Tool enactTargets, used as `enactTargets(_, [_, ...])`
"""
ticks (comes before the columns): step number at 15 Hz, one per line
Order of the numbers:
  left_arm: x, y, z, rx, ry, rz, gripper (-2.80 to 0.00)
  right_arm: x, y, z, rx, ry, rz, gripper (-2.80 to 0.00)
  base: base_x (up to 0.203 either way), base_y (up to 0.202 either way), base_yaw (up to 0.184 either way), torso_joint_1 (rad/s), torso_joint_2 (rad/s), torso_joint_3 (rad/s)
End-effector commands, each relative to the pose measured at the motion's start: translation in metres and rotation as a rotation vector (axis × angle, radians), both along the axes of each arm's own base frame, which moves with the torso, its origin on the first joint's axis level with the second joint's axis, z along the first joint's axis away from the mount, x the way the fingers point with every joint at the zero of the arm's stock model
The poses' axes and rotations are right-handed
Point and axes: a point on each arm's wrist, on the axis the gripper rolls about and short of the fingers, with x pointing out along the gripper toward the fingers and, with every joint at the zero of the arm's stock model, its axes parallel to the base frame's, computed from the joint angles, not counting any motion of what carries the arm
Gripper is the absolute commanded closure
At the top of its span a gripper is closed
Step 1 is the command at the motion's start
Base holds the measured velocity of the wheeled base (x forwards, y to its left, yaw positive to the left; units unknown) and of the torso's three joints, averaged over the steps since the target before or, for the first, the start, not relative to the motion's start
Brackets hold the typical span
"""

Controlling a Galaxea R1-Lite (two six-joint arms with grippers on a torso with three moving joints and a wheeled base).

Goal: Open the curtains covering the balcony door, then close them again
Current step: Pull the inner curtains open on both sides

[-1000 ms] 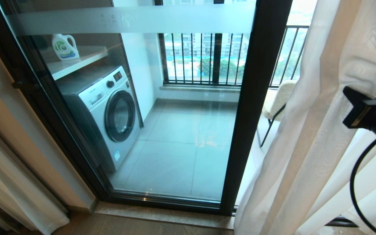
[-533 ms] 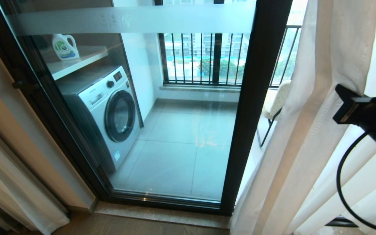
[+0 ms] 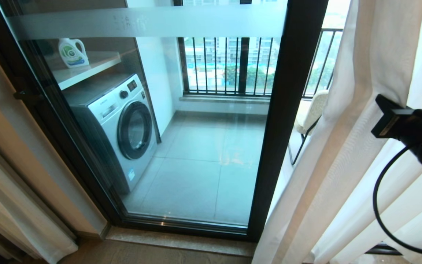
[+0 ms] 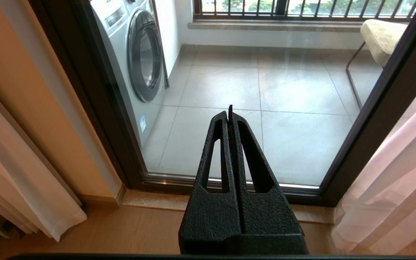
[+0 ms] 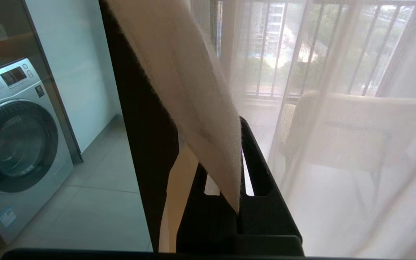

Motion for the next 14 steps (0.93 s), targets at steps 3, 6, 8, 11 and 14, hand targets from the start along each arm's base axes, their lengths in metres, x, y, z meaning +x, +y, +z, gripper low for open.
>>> enactTargets(3, [0.000, 0.000, 0.000, -0.001, -0.001, 0.000, 0.00, 0.002, 0.001, -0.002, -0.001, 0.004, -0.001, 0.00, 0.000, 0.000, 0.000, 0.000, 0.00, 0.000])
enactTargets(6, [0.000, 0.000, 0.000, -0.001, -0.001, 0.001, 0.00, 0.008, 0.002, -0.005, -0.002, 0.008, -0.001, 0.00, 0.000, 0.000, 0.000, 0.000, 0.00, 0.000])
enactTargets(8, [0.000, 0.000, 0.000, -0.009, -0.001, 0.001, 0.00, 0.010, 0.002, -0.007, 0.000, -0.003, -0.001, 0.00, 0.000, 0.000, 0.000, 0.000, 0.00, 0.000])
enactTargets(11, [0.000, 0.000, 0.000, -0.015, -0.001, 0.001, 0.00, 0.012, 0.003, -0.008, 0.001, -0.004, -0.001, 0.00, 0.000, 0.000, 0.000, 0.000, 0.00, 0.000])
enactTargets(14, [0.000, 0.000, 0.000, -0.015, -0.001, 0.001, 0.00, 0.013, 0.003, -0.008, 0.001, -0.003, -0.001, 0.00, 0.000, 0.000, 0.000, 0.000, 0.00, 0.000])
